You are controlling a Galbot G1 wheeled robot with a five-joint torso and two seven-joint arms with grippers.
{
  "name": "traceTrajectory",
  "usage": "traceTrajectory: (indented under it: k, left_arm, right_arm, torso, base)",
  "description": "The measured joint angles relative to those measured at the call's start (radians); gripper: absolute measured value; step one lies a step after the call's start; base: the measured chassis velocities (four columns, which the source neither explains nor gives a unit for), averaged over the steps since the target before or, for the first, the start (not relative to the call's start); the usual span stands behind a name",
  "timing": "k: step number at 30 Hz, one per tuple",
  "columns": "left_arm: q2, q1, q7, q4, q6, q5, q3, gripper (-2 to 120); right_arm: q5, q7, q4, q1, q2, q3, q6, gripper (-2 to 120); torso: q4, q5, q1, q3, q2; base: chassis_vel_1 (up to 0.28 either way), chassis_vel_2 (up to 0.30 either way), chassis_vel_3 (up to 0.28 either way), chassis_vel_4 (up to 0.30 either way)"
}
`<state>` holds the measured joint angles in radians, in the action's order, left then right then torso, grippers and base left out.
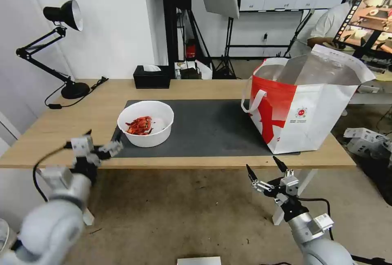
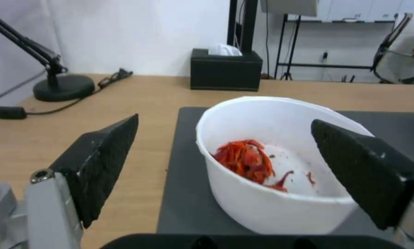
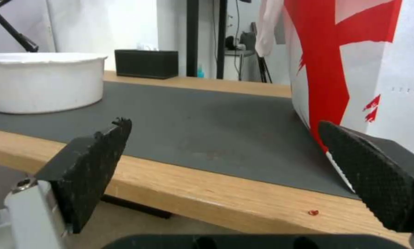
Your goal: Pick up the trash from the table and place it into the takeout bag.
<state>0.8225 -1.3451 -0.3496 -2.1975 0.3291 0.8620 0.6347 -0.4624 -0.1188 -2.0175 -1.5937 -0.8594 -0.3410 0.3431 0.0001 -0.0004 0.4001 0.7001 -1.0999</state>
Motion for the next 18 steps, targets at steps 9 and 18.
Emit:
traceTrajectory:
  k: [9,18]
  left_arm:
    - [-0.161,0.371,-0.154,0.196,0.377,0.619,-0.104,100]
    - [-0.149,0.597,-0.217,0.397,0.416,0.755,-0.291,100]
  right_arm:
    - [0.0,0.0,0.0,0.0,0.0,0.0,0.0,100]
    - [0.0,0.0,0.0,0.0,0.0,0.0,0.001,100]
  torso:
    - [-0.0002,0.0005,0.0,0.0,0.0]
    - [0.0,0.0002,0.0,0.0,0.0]
  base:
    - [0.0,0.0,0.0,0.0]
    - [0.0,0.0,0.0,0.0]
